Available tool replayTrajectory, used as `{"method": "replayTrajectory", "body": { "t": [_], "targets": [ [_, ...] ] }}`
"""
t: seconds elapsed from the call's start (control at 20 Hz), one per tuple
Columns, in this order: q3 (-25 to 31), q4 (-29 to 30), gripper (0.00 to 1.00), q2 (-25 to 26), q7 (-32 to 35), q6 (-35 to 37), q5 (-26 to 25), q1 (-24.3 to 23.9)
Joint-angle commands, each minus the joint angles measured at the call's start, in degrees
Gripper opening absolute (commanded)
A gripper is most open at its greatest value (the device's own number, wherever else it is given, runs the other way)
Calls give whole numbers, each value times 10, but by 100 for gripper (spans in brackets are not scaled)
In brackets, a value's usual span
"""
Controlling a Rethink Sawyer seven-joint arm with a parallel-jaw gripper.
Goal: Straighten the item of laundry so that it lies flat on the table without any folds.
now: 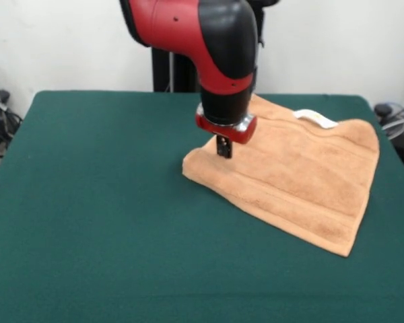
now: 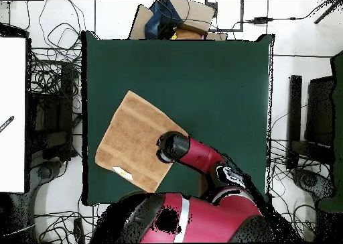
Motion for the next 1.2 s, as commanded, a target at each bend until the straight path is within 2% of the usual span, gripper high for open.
{"method": "replayTrajectory", "body": {
  "t": [0.05,0.4,1.2],
  "targets": [
    [28,-107,0,22,-2,-37,-49,-52],
    [44,-121,0,26,-18,-23,-90,-87],
    [51,-127,0,13,11,-5,-123,-88]
  ]
}}
